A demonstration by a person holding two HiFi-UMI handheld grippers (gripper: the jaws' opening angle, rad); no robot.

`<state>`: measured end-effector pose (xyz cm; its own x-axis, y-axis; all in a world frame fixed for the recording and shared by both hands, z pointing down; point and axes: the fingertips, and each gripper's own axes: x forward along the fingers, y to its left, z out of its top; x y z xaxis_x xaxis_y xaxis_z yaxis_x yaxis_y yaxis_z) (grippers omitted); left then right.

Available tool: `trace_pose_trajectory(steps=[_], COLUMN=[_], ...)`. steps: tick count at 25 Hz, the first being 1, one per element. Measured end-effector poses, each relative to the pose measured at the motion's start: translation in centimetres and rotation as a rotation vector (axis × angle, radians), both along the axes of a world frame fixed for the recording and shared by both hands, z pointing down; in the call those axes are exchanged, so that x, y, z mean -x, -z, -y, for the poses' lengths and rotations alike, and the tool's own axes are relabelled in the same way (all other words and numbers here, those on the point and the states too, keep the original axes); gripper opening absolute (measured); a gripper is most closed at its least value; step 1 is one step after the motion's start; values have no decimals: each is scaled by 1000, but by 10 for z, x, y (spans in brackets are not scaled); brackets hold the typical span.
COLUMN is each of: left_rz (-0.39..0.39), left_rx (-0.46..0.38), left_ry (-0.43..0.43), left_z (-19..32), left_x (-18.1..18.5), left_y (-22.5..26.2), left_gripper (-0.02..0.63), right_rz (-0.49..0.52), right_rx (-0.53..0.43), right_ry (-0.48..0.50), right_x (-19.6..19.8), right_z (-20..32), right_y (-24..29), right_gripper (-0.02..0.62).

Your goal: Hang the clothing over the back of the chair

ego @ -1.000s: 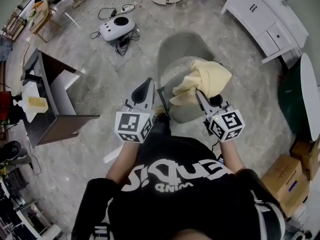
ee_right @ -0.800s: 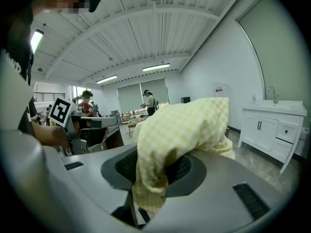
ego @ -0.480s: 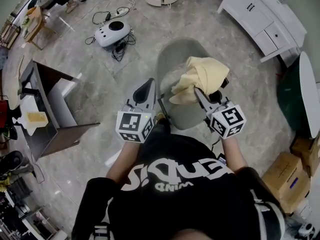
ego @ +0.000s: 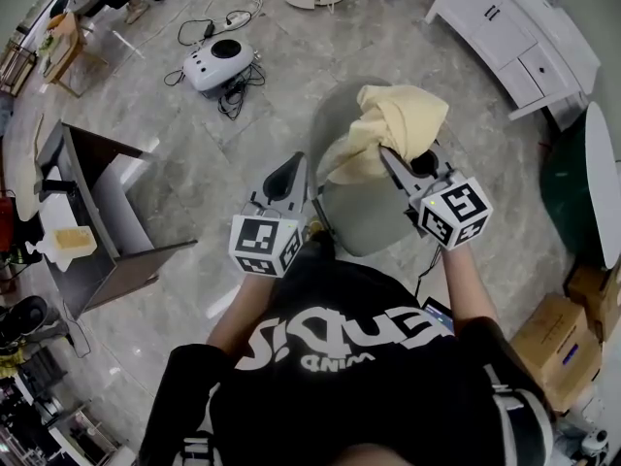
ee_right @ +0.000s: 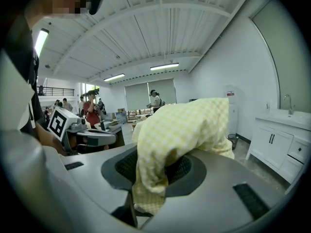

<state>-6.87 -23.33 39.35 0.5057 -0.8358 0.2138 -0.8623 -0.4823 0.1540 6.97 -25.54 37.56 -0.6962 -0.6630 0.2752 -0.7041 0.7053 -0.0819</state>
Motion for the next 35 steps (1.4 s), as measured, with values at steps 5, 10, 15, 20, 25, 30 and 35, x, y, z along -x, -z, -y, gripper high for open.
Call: trace_pose_trajectory(steps=[5, 10, 15, 20, 25, 30, 35], left_rz=[-2, -4, -2, 1, 8, 14, 14], left_rx=[7, 17, 33, 54, 72, 94, 114], left_ry=[-9, -10, -17, -21, -19, -13, -3], left_z=[13, 24, 32, 41, 51, 60, 68], left_x=[6, 10, 13, 14, 16, 18, 22], left_y=[-4, -7, -15, -23, -30, -39, -47], left_gripper=[14, 14, 14, 14, 14, 14, 14], right_rz=[0, -27, -61, -73, -82, -109, -128], right_rx=[-19, -30, -31, -14, 43, 91, 121], right_ry=[14, 33, 65, 73, 66, 61, 77], right_x=[9, 17, 23, 24, 23, 24, 32], right_z=[27, 51, 78, 107, 135, 157, 178], right_y=[11, 11, -1, -19, -48, -77, -97], right_gripper=[120, 120, 120, 120, 120, 120, 120])
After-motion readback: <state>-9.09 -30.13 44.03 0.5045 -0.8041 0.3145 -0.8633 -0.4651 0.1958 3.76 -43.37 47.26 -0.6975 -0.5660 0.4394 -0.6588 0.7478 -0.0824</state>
